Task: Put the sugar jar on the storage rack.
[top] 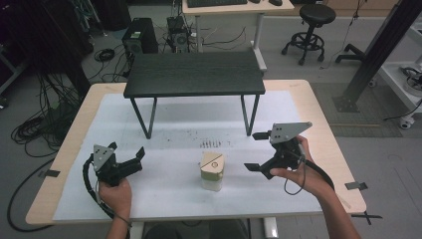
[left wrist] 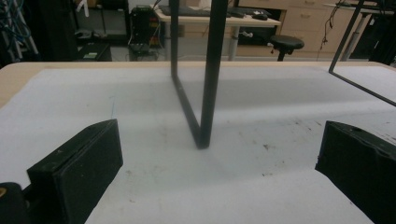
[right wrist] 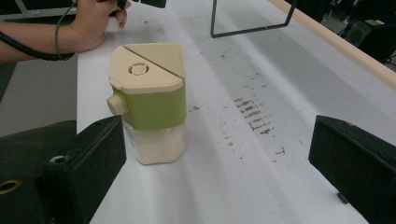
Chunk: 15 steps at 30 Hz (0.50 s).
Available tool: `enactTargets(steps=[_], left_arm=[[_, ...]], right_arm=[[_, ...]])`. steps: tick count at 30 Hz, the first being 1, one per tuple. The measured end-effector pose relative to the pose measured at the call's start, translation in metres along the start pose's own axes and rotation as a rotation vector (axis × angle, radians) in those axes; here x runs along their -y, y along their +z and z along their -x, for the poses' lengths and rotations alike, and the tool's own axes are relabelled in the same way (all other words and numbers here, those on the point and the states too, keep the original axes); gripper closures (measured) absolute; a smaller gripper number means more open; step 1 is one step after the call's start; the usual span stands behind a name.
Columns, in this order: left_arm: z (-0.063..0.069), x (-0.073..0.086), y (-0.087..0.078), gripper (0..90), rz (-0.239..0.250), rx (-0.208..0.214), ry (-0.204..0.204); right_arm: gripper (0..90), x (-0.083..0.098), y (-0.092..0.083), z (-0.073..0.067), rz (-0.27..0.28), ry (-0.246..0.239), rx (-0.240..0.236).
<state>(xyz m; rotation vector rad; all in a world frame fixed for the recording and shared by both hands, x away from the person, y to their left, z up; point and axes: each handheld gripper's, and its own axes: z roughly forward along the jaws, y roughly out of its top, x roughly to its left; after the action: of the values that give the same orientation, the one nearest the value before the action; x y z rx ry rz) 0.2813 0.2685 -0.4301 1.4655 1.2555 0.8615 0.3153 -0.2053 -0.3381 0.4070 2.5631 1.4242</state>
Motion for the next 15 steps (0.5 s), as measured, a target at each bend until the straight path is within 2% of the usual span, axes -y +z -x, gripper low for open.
enactTargets(steps=[15], left_arm=[[0.0007, -0.0001, 0.0001, 0.4, -0.002, 0.001, 0.007]], right_arm=[[4.0, 0.0013, -0.0066, -0.0011, 0.015, 0.001, 0.011]])
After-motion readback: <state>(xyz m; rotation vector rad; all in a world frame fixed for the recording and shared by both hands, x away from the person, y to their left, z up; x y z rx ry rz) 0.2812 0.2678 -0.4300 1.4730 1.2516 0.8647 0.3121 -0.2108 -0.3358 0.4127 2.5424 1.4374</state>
